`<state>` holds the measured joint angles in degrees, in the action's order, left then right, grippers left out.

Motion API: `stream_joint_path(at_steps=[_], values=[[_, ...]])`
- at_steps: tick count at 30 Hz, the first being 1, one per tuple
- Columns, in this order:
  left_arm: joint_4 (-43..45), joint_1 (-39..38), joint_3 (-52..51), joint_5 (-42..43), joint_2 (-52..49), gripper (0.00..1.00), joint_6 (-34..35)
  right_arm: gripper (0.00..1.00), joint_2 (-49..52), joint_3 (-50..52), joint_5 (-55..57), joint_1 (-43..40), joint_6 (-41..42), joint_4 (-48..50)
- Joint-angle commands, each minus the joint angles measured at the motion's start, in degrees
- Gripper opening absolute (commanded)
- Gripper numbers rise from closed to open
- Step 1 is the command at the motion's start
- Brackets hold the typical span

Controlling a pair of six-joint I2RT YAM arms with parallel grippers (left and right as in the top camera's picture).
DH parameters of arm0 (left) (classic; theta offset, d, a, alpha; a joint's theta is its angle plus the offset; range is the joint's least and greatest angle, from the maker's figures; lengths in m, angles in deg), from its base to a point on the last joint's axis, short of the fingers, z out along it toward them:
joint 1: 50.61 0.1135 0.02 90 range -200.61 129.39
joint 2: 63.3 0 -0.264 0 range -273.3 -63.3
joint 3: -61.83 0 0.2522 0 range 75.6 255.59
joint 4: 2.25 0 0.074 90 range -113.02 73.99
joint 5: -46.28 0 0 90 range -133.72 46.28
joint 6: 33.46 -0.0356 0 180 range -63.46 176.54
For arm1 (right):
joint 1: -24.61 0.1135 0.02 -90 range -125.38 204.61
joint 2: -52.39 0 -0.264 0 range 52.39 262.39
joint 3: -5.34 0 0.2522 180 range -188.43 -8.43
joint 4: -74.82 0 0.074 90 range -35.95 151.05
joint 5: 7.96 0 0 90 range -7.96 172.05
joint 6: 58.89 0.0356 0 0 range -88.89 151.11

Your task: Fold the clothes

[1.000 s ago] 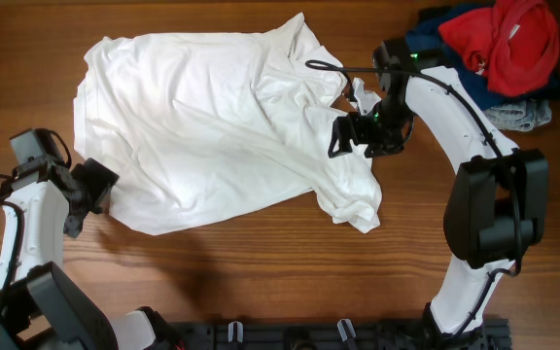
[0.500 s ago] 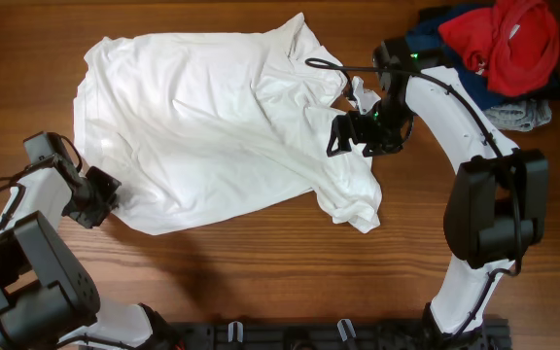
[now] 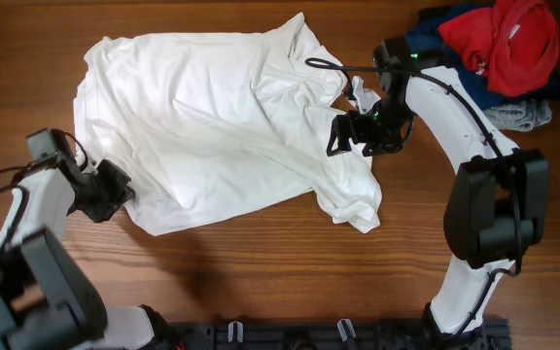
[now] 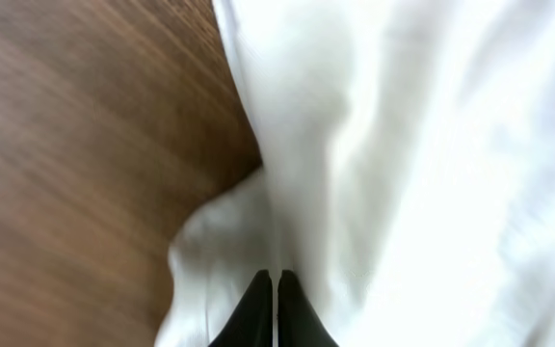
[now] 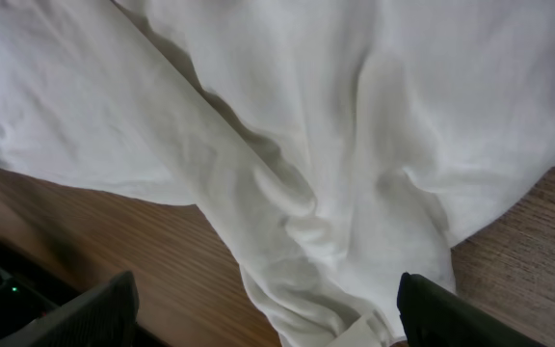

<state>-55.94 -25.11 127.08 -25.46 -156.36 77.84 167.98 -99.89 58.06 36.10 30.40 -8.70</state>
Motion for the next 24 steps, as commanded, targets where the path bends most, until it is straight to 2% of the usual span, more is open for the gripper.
stream_joint_path(at_steps=[1,4,7,8,10,12,18,24], values=[[-3.9,1.9,0.7,-3.1,11.3,0.04,-1.6,0.87,-1.2,-1.1,-1.1,0.3,-0.8,0.2],[-7.8,3.0,0.7,-7.1,18.2,0.04,-1.6,0.86,-1.2,-1.1,-1.1,0.3,-0.8,0.3],[-8.5,3.2,0.7,-9.6,20.9,0.04,-1.6,0.86,-1.2,-1.1,-1.1,0.3,-0.8,0.3],[-8.2,3.2,0.6,-9.8,20.7,0.12,-1.6,0.87,-1.2,-1.1,-1.1,0.3,-0.8,0.5],[-7.4,3.2,0.5,-9.8,19.2,0.41,-1.6,0.87,-1.2,-1.1,-1.1,0.3,-0.8,0.7],[-6.5,3.2,0.4,-9.8,16.7,0.51,-1.6,0.87,-1.2,-1.1,-1.2,0.3,-0.8,0.7],[-3.8,3.1,-0.7,-6.7,3.9,0.45,-1.6,0.87,-1.2,-1.1,-1.2,0.3,-0.8,0.7],[-1.4,3.1,-0.7,-3.1,-3.4,0.46,-2.2,0.87,-1.2,-1.1,-1.2,0.3,-0.8,1.8]])
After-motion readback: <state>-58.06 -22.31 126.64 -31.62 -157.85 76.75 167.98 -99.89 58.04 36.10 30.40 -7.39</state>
